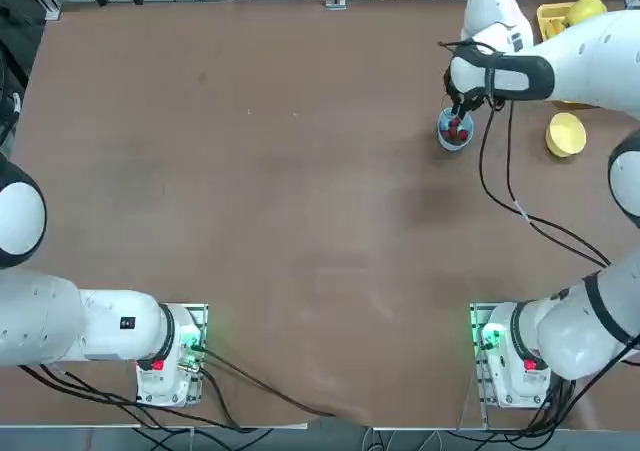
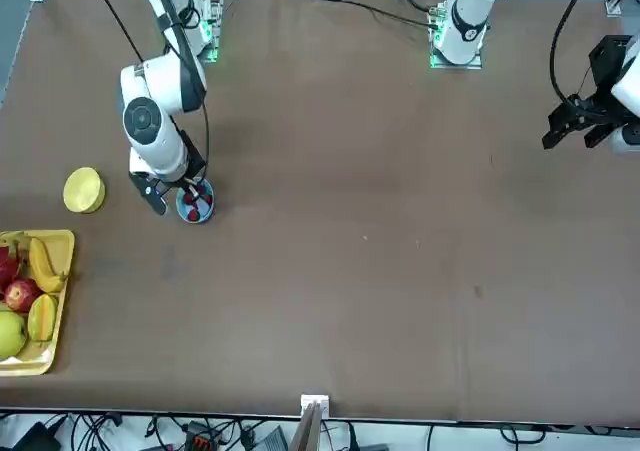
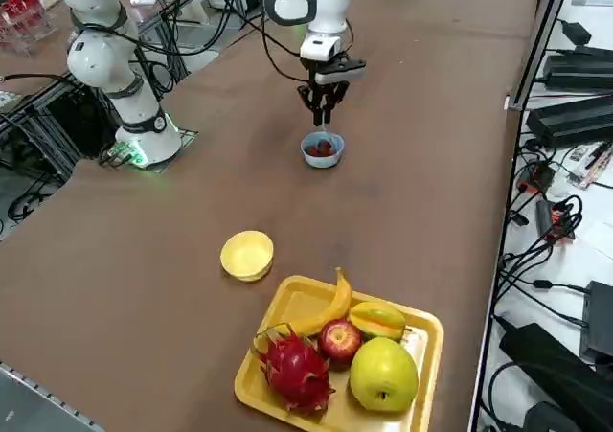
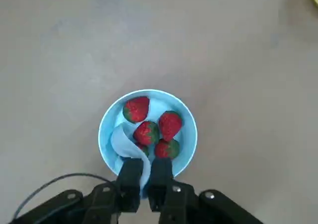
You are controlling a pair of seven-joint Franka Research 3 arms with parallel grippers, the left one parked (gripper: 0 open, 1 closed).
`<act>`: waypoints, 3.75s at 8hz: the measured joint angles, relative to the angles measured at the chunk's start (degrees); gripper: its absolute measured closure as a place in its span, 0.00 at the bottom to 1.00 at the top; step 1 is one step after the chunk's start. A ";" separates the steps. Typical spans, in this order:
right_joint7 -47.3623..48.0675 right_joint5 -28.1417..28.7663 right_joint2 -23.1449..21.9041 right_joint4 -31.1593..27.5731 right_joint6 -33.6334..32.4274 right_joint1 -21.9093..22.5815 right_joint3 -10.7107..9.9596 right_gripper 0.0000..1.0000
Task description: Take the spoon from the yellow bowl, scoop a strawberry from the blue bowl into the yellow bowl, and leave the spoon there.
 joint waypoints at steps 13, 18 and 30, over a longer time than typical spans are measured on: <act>0.82 -9.09 14.76 20.91 -23.10 6.73 0.07 0.89; -2.30 -14.86 20.11 25.68 -27.66 12.62 0.04 0.89; -8.69 -27.41 27.97 27.19 -35.76 22.32 0.02 0.89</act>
